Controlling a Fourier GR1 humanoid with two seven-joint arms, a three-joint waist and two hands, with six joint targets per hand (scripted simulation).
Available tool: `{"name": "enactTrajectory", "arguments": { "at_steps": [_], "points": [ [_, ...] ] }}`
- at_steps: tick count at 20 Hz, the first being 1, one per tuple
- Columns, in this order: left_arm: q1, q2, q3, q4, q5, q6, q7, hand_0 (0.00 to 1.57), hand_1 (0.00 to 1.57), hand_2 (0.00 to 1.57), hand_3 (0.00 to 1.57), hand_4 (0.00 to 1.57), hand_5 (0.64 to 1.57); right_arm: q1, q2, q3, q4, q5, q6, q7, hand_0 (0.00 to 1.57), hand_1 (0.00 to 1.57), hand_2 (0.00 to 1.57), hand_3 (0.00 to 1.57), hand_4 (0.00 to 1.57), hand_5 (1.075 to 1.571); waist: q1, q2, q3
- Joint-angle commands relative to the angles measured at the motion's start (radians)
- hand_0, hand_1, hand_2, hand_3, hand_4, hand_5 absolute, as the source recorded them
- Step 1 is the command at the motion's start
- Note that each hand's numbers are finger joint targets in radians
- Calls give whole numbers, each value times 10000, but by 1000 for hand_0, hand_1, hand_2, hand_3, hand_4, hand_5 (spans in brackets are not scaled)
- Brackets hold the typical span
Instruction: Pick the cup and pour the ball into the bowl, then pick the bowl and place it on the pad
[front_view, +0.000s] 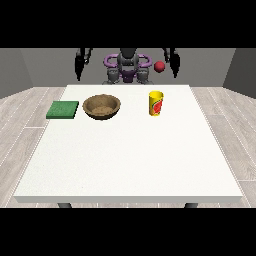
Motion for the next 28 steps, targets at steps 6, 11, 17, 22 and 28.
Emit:
{"name": "enactTrajectory", "arguments": {
  "at_steps": [6, 11, 17, 22, 28],
  "points": [
    [-179, 404, 155, -1019, 197, -65, 1145, 0, 0, 0, 0, 664, 1566, -201, -436, -157, -1035, -218, 151, 1109, 0, 0, 0, 0, 875, 1533, 0, -2792, 44],
    [16, -288, 485, -1604, 1292, 813, 4290, 0, 0, 0, 0, 635, 1564, 946, 619, 350, -2904, -1765, 42, 4415, 0, 0, 0, 0, 860, 1532, -1341, -4484, 74],
    [-1434, -442, 199, -2722, 738, 1368, 4442, 0, 0, 0, 0, 568, 1559, 11, 116, -496, -4560, -2224, -286, 5047, 0, 0, 0, 0, 767, 1544, -1104, -2250, 79],
    [-2281, -644, 516, -1438, 468, 1288, 1997, 0, 0, 0, 0, 609, 1555, -842, 578, 110, -4149, -1417, -374, 3334, 0, 0, 0, 0, 716, 1540, -1254, 97, 74],
    [-2686, -407, 747, -190, -54, 1065, -429, 0, 0, 0, 0, 570, 1520, -1476, 697, -249, -3419, -1541, -212, 1819, 0, 0, 0, 0, 702, 1545, -1173, 2054, 76]
  ]
}}
